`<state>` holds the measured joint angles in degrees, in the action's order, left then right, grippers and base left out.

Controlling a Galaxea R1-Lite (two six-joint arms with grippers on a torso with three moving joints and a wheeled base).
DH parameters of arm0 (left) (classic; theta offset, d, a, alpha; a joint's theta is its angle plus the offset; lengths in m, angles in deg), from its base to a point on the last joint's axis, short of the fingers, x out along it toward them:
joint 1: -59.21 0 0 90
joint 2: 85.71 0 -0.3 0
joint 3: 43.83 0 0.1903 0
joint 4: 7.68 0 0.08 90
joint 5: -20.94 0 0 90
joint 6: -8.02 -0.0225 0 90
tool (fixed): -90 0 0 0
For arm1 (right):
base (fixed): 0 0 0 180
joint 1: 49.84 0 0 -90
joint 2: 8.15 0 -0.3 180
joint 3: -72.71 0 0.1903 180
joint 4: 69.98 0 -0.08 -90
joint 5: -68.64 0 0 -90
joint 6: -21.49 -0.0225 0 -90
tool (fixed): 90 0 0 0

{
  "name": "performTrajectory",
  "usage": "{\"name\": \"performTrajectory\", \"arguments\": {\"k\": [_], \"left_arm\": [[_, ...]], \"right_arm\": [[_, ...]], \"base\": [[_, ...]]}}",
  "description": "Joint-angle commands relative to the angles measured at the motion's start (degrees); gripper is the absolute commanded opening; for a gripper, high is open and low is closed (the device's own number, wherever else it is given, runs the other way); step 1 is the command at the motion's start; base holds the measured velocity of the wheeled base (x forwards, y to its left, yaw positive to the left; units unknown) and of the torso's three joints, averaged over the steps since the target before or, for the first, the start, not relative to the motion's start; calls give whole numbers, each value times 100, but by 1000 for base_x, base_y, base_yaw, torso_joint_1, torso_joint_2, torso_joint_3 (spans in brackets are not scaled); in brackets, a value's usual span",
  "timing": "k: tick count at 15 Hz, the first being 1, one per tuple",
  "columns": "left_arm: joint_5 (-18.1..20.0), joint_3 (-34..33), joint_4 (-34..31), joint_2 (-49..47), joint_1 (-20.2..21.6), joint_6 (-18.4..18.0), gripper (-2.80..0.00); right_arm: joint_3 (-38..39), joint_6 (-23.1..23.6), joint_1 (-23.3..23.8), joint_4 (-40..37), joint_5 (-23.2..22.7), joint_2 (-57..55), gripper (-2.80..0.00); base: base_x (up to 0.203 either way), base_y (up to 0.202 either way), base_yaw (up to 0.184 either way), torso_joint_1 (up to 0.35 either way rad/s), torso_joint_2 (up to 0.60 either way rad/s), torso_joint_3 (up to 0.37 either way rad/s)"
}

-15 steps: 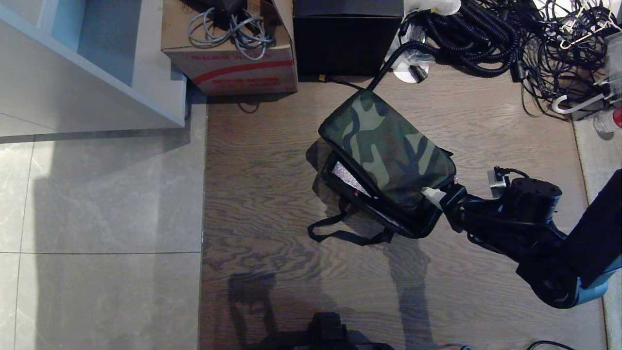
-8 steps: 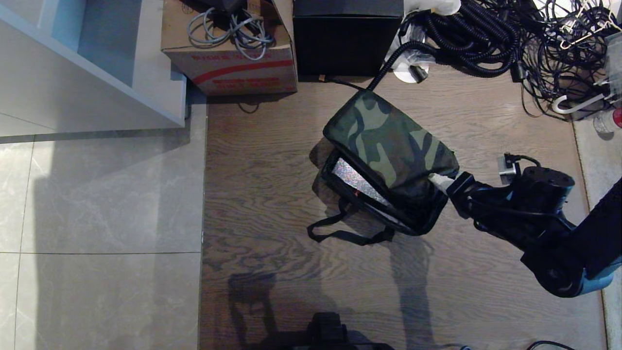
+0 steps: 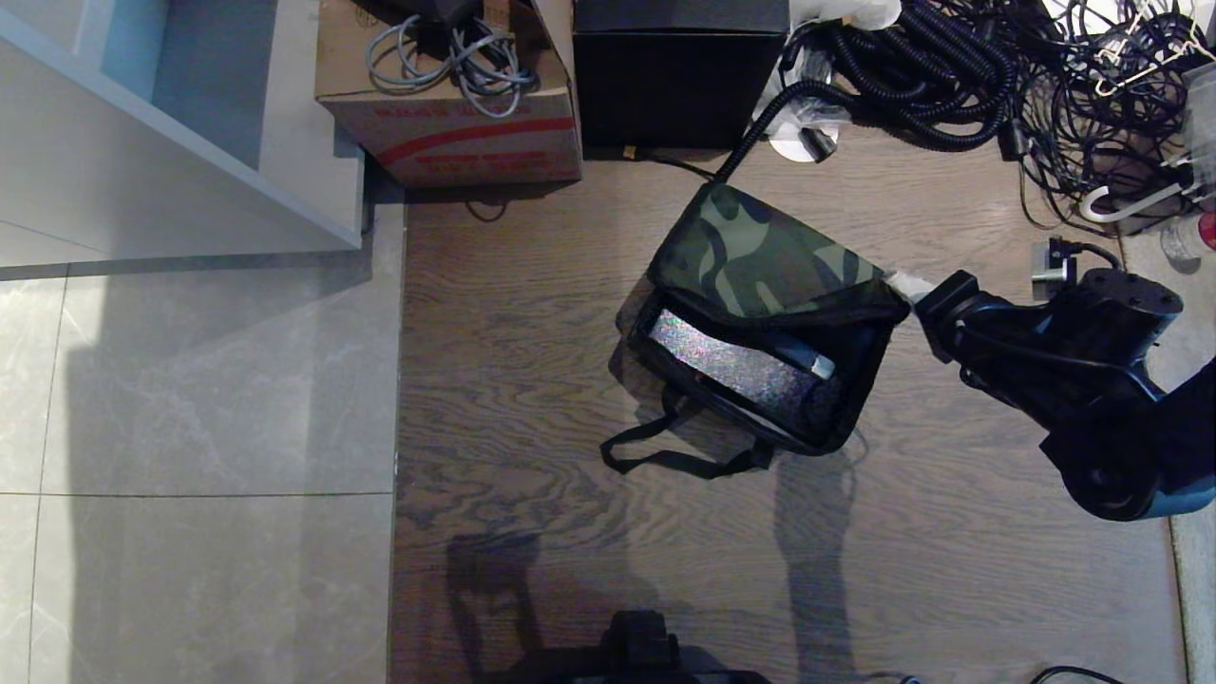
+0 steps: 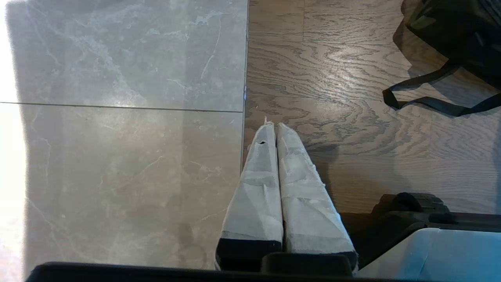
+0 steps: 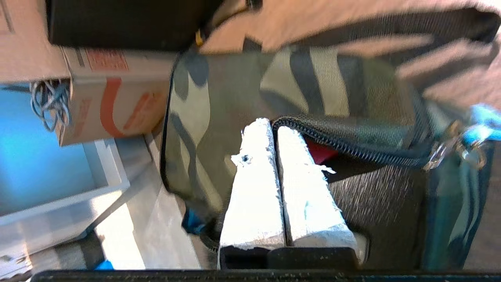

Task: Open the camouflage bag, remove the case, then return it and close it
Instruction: Open the top of the storage box

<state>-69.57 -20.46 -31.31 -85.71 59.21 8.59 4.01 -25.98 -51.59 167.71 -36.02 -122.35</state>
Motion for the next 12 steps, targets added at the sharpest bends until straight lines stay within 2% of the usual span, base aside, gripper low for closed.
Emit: {"name": "performTrajectory", "arguments": {"k": [1,7,9,10,11,12], "left_arm": [[-2,0,0,0,0,4,-280],[-2,0,-8,0,0,4,-280],[-2,0,0,0,0,4,-280],[-2,0,0,0,0,4,-280],[-2,0,0,0,0,4,-280],[-2,0,0,0,0,4,-280]], "right_arm": [[-163,3,109,44,-14,-4,-280],[-625,119,395,71,-27,-87,-280],[-669,512,428,46,-36,-184,-280],[-673,702,430,32,-44,-221,-20],[-692,841,430,24,-39,-250,0],[-698,925,430,-12,-27,-300,0]], "base": [[0,0,0,0,0,0],[0,0,0,0,0,0],[0,0,0,0,0,0],[0,0,0,0,0,0],[0,0,0,0,0,0],[0,0,0,0,0,0]]}}
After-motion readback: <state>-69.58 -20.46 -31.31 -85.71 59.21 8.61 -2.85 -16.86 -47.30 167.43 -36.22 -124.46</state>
